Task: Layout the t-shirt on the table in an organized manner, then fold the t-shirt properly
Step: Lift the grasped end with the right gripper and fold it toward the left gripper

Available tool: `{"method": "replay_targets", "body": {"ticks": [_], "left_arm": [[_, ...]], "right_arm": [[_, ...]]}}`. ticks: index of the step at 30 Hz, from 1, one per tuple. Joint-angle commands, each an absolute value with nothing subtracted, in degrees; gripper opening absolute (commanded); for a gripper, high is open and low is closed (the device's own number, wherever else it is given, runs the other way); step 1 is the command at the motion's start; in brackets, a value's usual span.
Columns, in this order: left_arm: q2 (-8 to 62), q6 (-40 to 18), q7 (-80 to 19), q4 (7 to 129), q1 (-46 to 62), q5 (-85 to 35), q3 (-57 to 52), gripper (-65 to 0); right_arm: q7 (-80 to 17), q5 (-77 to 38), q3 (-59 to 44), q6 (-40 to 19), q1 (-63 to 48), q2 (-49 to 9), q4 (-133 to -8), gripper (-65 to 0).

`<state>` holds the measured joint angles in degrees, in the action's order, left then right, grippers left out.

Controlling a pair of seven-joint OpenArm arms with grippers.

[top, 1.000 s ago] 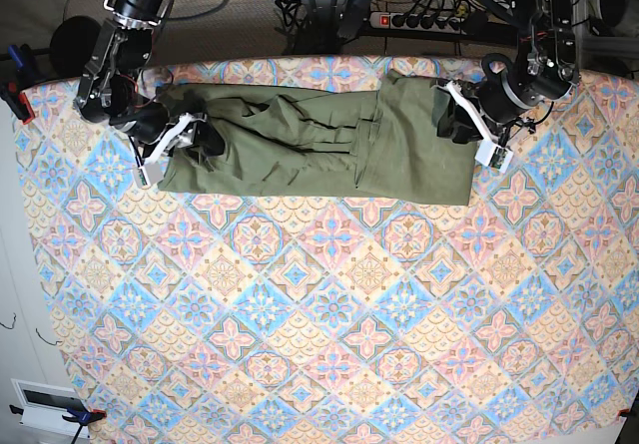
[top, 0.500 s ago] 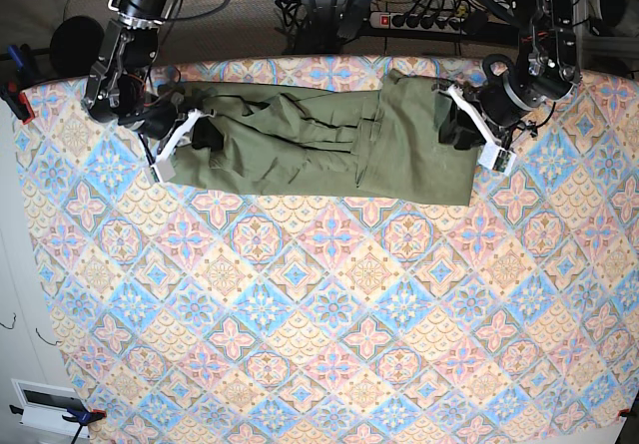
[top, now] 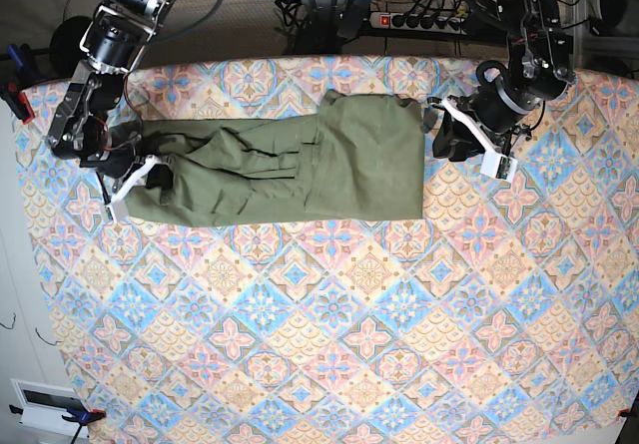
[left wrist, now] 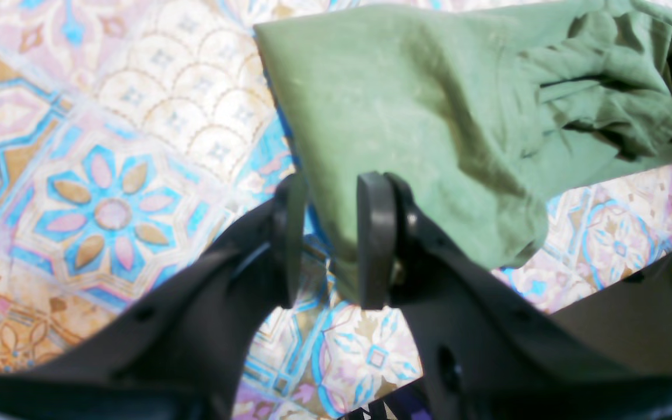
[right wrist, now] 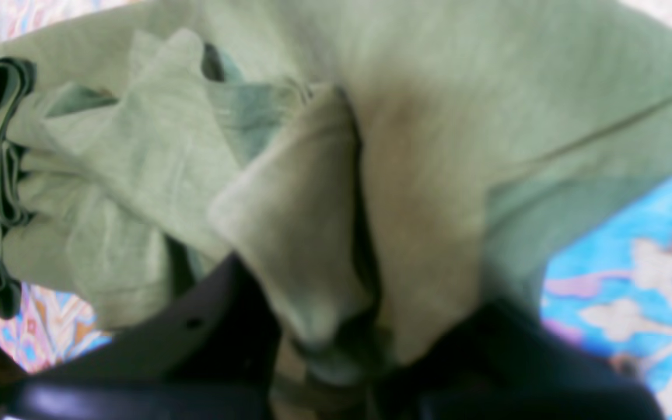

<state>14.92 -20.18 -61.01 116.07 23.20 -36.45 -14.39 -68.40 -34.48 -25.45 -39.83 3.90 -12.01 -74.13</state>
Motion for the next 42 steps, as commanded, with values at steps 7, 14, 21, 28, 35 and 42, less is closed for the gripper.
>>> {"method": "replay_targets", "body": {"ticks": [7,14,21,28,35,42], "left_arm": [[15.3,-20.4,-59.9,116.9,23.3,-37.0,-14.7,-49.7],[15.3,-20.4,-59.9,116.9,23.3,-36.8,-14.7,-49.7],[15.3,-20.4,-60.0,116.9,23.3,-36.8,-14.6,-49.7],[15.3,-20.4,-60.0,116.9,23.4,-36.7,-14.5,-49.7],[15.3,-20.4,-60.0,116.9,23.8,-36.7,-14.6,-49.7],[15.3,-20.4,-60.0,116.8,23.8,-36.7,-14.6,-49.7]], "right_arm": [[-62.5,-35.6,-25.1,-40.0,9.5,-18.6,-66.9,-64.9],[-59.5,-23.7,-25.5,-40.0,13.9,-21.0,-64.2,-64.9],[-63.4,-25.5,-23.8,-40.0,12.4,-20.7,-73.0,-64.9],[-65.3,-25.5,-15.7,-40.0,8.0,-14.0,-91.7,-64.9],[-66.2,-25.5,-9.8,-40.0,5.8,-7.8,-98.9,-64.9],[-66.0,-25.5,-5.4,-40.0,5.8,-2.2,-99.5,-64.9]]}}
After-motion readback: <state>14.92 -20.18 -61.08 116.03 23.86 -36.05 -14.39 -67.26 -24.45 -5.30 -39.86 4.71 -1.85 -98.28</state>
